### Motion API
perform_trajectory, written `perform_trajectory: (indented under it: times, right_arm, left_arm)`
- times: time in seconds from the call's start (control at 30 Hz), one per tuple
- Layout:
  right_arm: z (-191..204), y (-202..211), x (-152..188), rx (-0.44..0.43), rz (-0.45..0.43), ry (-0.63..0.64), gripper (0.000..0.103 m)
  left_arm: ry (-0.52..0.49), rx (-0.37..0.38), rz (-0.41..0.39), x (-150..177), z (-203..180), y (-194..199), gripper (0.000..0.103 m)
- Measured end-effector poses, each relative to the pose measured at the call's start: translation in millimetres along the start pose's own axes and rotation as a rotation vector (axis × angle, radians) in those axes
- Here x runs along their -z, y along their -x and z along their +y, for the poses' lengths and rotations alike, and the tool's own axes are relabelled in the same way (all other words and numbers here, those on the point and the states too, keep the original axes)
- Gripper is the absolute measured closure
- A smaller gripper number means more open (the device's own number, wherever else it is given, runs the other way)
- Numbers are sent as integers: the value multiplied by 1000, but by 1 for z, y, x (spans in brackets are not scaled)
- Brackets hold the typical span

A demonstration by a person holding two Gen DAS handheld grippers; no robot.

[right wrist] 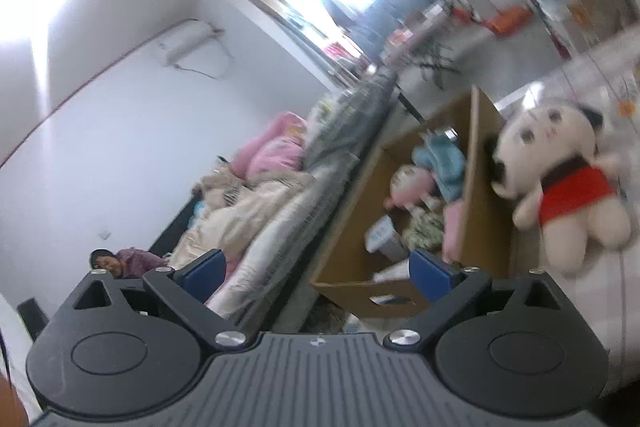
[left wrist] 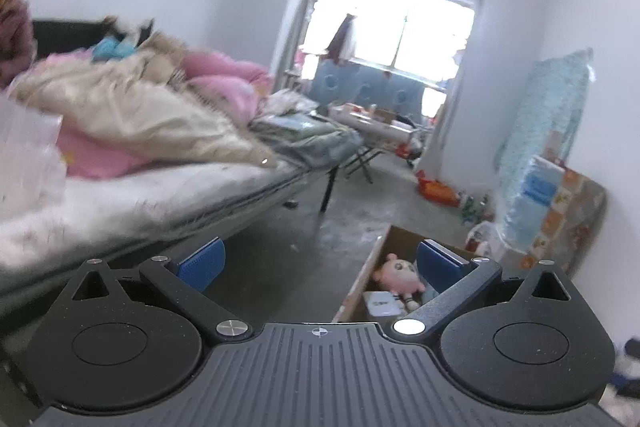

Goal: Organize soft objects
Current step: 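Move both grippers back from the box toward the table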

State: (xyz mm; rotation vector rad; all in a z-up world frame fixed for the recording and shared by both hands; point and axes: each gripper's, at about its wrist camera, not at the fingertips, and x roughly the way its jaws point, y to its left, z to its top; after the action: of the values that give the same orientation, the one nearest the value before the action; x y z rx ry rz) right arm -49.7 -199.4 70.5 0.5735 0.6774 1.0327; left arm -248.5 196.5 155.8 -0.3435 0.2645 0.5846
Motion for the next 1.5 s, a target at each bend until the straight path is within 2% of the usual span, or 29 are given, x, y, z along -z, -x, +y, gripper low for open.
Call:
perform_trajectory:
  times: [0.07,0.13,0.27,0.33,0.47,0.63,0.7,0.77,0.9,1.13,1.23,1.33,1.43,1.5]
  right_arm:
    - [11,13,-6,-17,-24,15,6]
    - [23,24,-14,-16,-49,53,6]
    - [50,45,-28,5,-90,120,6]
    - [62,50,-38,45,-99,156,6]
    - [74,50,-60,180,-119,224,6]
    - [75,39,-90,369,-133,277,6]
    - [70,30,-105,462,-130,278,6]
    - [67,21,-121,589,-126,283,6]
    - [58,23,-141,711,-206,321,6]
    - [52,41,-187,778,-306,399,6]
    - [33,46,-194,763,-346,421,6]
    - [-8,44,-188,689,-341,427,6]
    - [-63,36,-182,697,-322,327,6]
    - [-96,33,-179,720,-320,255,6]
  left_arm:
    - [-34,23,3,-6,-9,4,1]
    - [-36,78,-1,-13,-15,7,0]
    - [-33,208,-38,-23,-34,8,0]
    - [-46,255,-50,-25,-48,3,0]
    - [-72,336,-19,-21,-79,-18,0]
    - [-75,384,26,-14,-111,-54,0]
    - [-65,422,44,-11,-124,-71,0]
    - [-43,462,73,-9,-137,-88,0]
    - [-21,556,158,-7,-174,-117,0]
    - [-110,679,240,-1,-259,-144,0]
    - [-166,730,286,7,-297,-159,0]
    - [-216,737,342,24,-330,-178,0]
    - [-258,719,439,42,-359,-206,0]
    - [-302,682,523,57,-380,-231,0]
